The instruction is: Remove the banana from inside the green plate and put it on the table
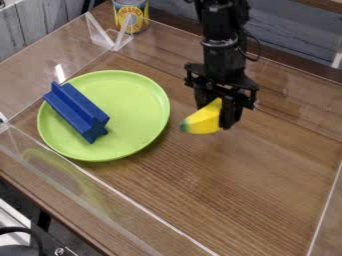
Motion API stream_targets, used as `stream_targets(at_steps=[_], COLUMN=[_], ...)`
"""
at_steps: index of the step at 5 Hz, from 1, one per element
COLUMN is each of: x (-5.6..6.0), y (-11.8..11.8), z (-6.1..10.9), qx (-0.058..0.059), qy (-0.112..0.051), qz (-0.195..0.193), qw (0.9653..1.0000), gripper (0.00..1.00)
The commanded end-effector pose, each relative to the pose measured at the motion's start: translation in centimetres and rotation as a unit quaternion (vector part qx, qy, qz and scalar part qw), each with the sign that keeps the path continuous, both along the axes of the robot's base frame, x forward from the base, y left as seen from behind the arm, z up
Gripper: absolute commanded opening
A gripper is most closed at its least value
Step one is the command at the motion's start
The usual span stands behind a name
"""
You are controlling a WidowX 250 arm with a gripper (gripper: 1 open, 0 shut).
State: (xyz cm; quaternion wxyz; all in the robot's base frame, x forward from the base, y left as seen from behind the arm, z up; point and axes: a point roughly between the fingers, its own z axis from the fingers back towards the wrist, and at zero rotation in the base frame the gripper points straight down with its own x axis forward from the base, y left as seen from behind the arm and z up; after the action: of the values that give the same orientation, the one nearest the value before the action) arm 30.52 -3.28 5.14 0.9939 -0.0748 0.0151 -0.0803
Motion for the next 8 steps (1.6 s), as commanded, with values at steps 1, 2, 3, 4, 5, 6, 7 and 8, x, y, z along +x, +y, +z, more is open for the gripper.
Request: stream_targets(at_steps=[1,2,3,4,5,6,7,8], x=[0.4,0.5,0.6,0.5,0.6,0.8,0.8,0.8], y=[-0.4,-0.6,-0.7,-0.7,-0.6,-0.6,-0.6,-0.5], z=[0.2,-0.7,-1.4,-1.4,-1.3,-1.3,-1.3,-1.2], qx=[0.008,0.014,0.02,0.031,0.043,0.05,0.055,0.058], qy=[-0.018,-0.014,-0.012,-0.007,-0.001,0.002,0.005,0.007], qz=[-0.003,-0.003,-0.004,-0.007,-0.012,-0.015,-0.015,-0.014], qw=[0.9998,0.9998,0.9997,0.9995,0.999,0.9986,0.9984,0.9982], gripper=[0.0,0.0,0.0,0.0,0.0,0.0,0.0,0.0])
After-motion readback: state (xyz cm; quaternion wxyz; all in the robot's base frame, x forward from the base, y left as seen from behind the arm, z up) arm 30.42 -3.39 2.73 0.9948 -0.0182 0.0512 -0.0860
